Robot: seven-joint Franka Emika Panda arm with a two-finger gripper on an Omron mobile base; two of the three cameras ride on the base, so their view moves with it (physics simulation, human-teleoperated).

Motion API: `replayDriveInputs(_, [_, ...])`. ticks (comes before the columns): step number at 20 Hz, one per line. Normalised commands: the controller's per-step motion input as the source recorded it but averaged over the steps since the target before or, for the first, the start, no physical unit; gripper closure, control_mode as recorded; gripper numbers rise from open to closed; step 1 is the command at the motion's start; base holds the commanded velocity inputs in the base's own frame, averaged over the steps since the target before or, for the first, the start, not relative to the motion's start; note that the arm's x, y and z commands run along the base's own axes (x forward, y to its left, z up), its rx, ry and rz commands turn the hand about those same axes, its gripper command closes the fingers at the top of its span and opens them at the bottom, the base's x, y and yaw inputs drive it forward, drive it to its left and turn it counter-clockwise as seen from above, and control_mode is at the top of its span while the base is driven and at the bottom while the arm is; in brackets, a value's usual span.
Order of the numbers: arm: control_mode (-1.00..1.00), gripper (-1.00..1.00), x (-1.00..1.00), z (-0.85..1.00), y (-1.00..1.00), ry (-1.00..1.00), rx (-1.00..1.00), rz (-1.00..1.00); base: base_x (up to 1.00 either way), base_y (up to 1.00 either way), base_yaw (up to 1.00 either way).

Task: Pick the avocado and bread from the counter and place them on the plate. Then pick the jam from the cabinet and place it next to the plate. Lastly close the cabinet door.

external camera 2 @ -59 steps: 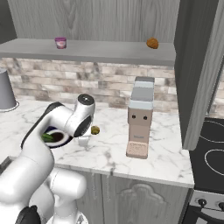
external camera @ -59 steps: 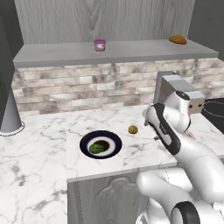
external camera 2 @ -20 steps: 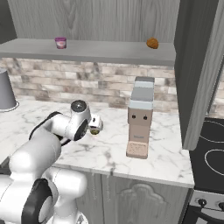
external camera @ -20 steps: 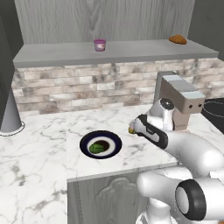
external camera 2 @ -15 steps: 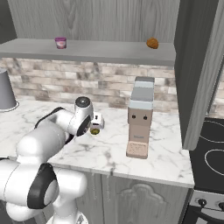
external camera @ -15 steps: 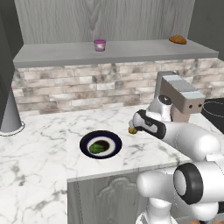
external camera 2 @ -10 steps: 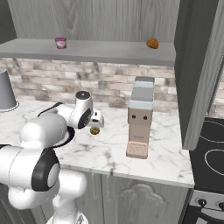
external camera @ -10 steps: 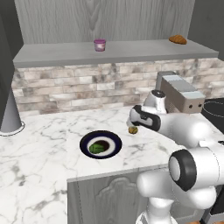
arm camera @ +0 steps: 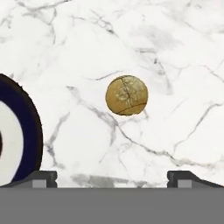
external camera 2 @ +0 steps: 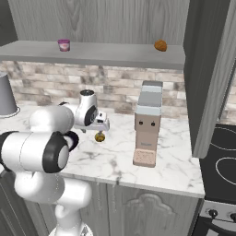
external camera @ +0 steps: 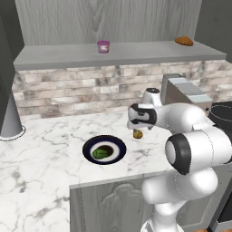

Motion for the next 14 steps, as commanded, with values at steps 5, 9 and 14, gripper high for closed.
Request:
replayDriveInputs(5, [-1.00,-1.00,0.03,-0.35,0.00,-0.05,-0.02,0.01,0.00,0.00,0.00])
replayDriveInputs(9, [-1.00,-1.00,0.04,-0.13,-0.01,-0.03,0.00,0.02,0.00,0.00,0.00])
replayDriveInputs(14, [-1.00,-1.00,0.16,-0.01,-0.03,0.00,0.00,0.03,0.00,0.00,0.00])
